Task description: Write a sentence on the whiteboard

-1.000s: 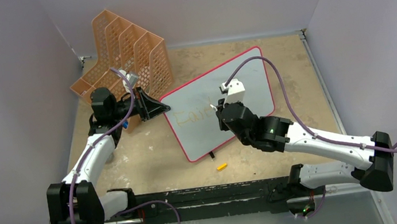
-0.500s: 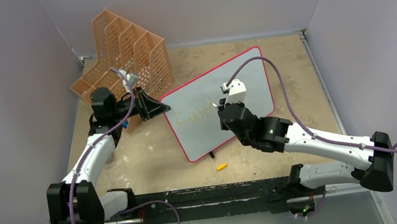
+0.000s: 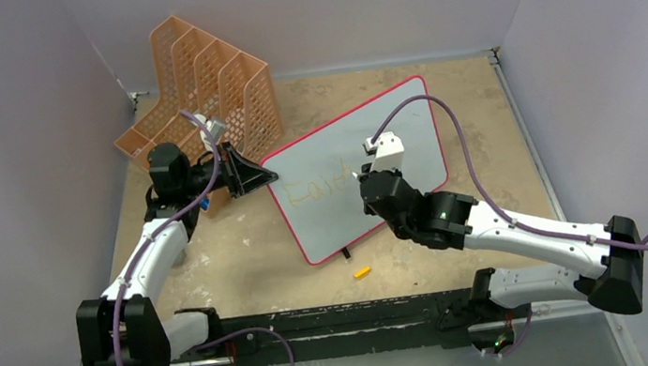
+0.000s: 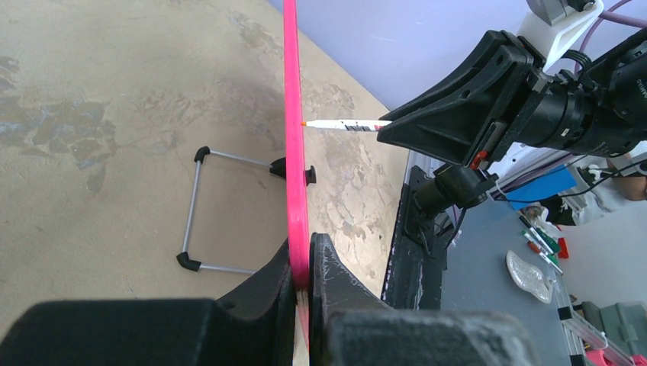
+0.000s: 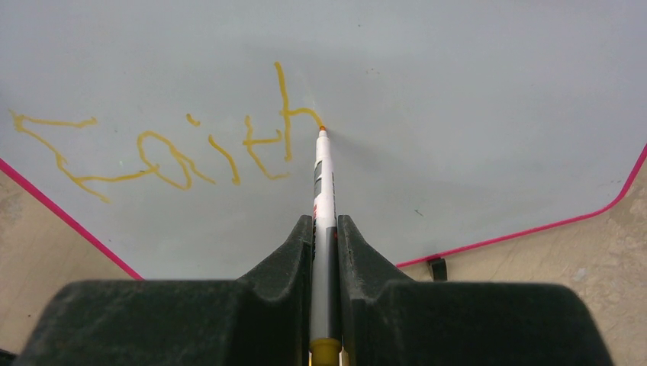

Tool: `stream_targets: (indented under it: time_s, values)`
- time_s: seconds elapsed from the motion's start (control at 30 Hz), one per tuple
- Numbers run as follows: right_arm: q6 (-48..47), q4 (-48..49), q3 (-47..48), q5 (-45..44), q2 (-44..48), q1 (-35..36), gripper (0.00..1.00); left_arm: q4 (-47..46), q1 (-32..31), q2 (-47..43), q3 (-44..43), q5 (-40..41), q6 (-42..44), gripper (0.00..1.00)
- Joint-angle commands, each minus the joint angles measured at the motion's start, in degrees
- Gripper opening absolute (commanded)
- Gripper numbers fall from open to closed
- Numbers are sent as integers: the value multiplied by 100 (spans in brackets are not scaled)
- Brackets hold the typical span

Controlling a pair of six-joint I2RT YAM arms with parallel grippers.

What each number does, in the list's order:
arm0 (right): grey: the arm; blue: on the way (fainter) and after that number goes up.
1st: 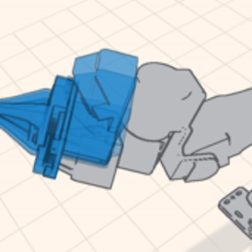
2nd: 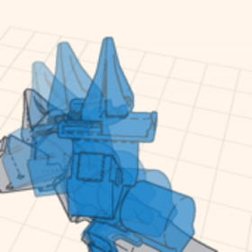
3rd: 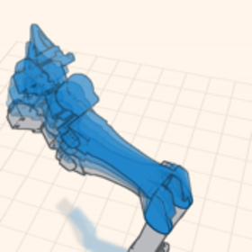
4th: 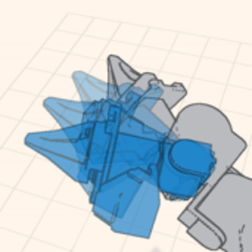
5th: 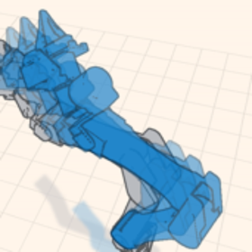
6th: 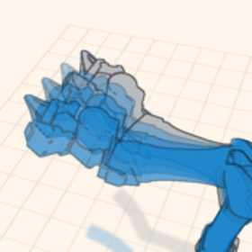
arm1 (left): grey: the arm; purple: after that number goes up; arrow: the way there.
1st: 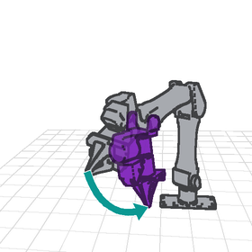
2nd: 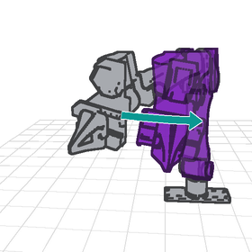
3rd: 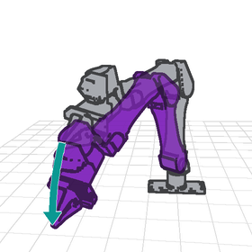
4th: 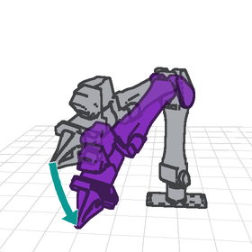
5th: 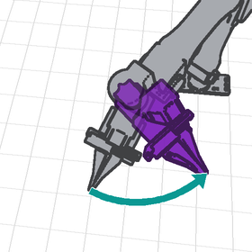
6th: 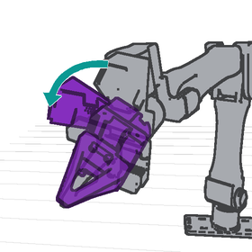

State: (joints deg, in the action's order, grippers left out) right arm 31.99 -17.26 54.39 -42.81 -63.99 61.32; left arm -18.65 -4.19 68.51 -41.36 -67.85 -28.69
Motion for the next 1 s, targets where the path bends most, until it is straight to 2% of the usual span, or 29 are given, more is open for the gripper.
stream_targets:
  time_s: [0.0, 0.53, 0.97]
  values:
    - [152, -112, -104, 42, 39, -72, 0, -130, -12, -26, -179, -255, 355, 0]
    - [277, -446, -80, 460, -35, -70, 0, -143, -3, -33, -179, -234, 342, 0]
    - [160, -120, 25, 177, 376, -68, 0, -119, 21, -40, -186, -134, 370, 0]
